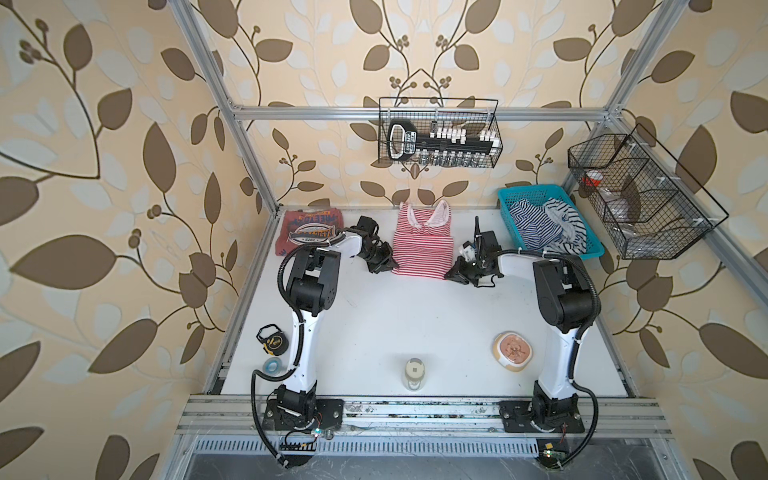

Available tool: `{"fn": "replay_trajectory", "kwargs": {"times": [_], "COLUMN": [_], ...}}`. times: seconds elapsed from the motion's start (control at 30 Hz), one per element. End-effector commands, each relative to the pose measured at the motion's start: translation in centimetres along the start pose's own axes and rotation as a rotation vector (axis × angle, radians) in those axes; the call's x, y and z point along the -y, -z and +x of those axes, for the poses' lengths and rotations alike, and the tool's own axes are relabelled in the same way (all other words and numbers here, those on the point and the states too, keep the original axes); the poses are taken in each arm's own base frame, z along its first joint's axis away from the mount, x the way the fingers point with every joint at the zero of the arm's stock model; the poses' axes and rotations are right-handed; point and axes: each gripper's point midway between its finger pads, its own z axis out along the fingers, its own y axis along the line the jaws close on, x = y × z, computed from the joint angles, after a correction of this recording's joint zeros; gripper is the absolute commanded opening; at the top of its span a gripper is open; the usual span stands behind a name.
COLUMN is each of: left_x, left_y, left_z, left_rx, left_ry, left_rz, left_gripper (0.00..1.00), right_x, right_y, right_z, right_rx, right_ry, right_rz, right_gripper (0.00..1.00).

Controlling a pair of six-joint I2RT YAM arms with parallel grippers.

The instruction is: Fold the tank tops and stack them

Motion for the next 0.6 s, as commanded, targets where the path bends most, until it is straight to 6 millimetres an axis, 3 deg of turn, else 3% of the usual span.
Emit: {"fn": "replay_trajectory", "kwargs": {"times": [0.0,0.17,0.57], "left_x": [-0.6,-1.8,-3.7], "left_y": [0.5,1.7,3.9], "left_z": [2.4,5.3,15.3], "left_rx": [-0.027,-0.031,-0.035], "left_ry": [0.004,0.007,-0.033], "left_rz": [-0.053,-0.085,-0.165], "left_gripper": [0.00,0.00,0.00], "right_x": [0.7,0.1,-1.7], "right_y": [0.2,1.4,5.3], "right_z": [1.1,3.4,13.0], "right_rx": [-0.014,-0.020,-0.010], "right_ry": [-0.003,0.039,0.135], "right_rz": [0.027,0.029,0.003], "right_gripper": [0.00,0.00,0.00]}}
